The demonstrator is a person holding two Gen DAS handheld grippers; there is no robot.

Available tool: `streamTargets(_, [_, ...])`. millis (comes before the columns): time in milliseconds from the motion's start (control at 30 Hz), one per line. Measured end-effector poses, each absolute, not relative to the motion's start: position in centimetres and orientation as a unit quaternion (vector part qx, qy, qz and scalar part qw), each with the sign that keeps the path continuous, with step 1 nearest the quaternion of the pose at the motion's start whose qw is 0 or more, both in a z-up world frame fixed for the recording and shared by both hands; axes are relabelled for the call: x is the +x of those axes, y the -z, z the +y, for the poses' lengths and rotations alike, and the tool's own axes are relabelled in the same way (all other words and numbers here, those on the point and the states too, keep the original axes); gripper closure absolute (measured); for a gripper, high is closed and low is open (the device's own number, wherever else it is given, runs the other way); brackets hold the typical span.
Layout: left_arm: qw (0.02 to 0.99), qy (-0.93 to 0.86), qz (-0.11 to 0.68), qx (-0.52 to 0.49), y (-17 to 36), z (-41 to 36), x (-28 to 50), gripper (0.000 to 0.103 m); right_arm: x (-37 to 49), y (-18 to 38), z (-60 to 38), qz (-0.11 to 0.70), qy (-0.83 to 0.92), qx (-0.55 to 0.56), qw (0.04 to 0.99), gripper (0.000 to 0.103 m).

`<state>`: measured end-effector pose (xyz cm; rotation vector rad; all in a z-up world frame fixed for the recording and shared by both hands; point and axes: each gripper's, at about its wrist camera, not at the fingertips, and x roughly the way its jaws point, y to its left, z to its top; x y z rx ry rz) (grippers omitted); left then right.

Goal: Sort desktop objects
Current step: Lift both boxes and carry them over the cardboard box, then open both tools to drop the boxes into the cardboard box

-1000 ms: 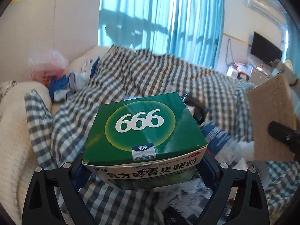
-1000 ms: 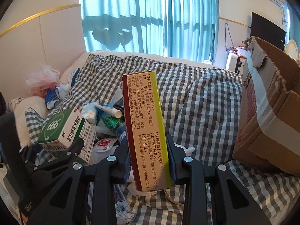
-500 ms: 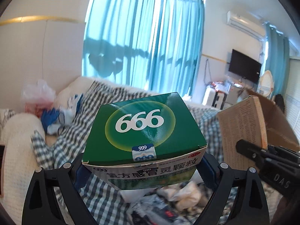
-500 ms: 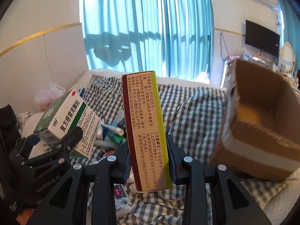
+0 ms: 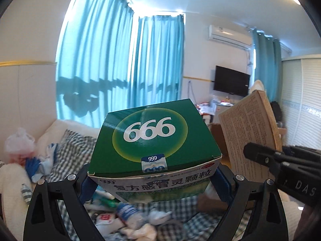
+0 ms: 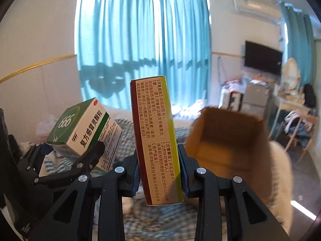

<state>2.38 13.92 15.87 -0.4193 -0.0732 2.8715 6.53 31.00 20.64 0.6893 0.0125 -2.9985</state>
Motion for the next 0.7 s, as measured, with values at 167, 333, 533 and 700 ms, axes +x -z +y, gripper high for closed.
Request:
streamTargets(167, [0.149,-0.979,-0.003,-0.137,-17.8,18.7,1.9,0.007,6.0,-23.0,34.7,0.027,0.975,0.222,0.007,0.072])
streamTargets(333, [0.166,-0.974,0.023,-0.152,-17.9,23.7,0.0,0.007,4.4,-23.3,39.0,0.040,0.972,0.228,-0.031,0.072])
streamTargets(533, [0.205,-0.963,0.034,-0.171,-16.9,28.7,-2.3,0.007,1.7,-20.7,44.6,0.011,0.964,0.257,-0.059,0.072])
streamTargets(700, [0.221,-0.953,0.058,-0.197,-14.6,32.9,-3.9,0.007,-0.7,-17.6,47.8,-0.004,0.954,0.293,-0.066,0.072])
